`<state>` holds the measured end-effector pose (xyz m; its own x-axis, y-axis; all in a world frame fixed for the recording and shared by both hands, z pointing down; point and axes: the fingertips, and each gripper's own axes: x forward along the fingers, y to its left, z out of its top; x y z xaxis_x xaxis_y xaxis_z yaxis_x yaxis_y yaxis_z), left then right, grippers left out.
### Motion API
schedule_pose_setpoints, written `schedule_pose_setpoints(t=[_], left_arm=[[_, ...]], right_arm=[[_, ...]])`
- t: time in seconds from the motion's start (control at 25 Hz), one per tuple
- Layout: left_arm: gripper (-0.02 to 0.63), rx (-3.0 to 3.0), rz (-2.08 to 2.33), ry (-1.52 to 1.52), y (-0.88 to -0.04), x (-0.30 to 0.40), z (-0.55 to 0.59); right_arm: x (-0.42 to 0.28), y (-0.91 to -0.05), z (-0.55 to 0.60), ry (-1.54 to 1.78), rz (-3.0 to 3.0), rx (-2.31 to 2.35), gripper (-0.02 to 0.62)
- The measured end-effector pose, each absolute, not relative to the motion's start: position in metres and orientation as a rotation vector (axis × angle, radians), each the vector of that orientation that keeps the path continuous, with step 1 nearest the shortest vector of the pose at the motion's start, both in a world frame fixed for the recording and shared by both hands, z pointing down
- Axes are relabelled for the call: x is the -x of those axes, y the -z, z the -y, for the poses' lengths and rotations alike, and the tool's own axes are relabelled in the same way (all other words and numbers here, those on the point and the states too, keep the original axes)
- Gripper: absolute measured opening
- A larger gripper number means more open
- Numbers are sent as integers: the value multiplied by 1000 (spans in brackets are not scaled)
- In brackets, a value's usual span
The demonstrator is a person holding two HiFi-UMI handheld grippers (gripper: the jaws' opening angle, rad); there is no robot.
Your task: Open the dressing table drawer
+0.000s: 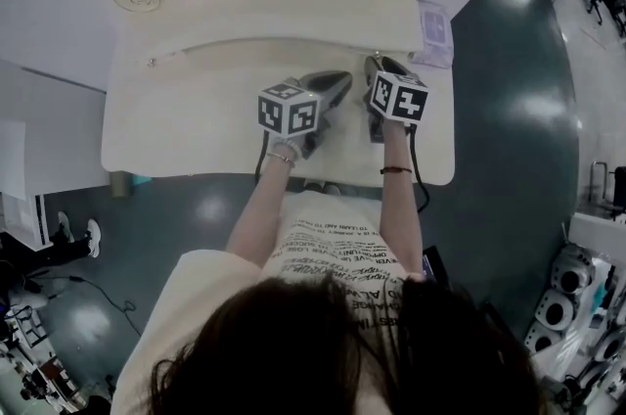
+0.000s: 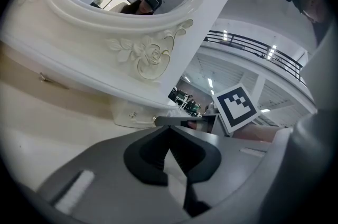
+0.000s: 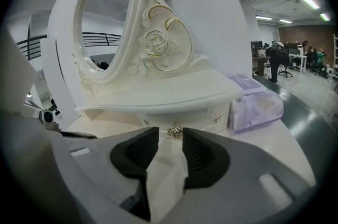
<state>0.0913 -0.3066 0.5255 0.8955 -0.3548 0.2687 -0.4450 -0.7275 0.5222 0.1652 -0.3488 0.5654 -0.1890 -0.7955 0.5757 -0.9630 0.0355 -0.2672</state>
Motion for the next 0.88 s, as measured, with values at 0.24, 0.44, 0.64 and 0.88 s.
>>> schedule_pose_setpoints(t=[0.24,0.44,0.64,0.88], left_arm=[[-1,-2454,566,-217,-529,-91,309],[0,-2456,567,-222,-529,-92,313],[0,-2455,569,-236,-531,-90,314],[0,-2457,574,-242,-532,-88,315]], right_arm=[[-168,-568,354,-907,2028,-1815,130],[-169,-572,358,-922,2012,-1821,129],[-167,-576,359,-944,2006,-1828,129],[-172,-579,359,-950,1965,-1849,104]])
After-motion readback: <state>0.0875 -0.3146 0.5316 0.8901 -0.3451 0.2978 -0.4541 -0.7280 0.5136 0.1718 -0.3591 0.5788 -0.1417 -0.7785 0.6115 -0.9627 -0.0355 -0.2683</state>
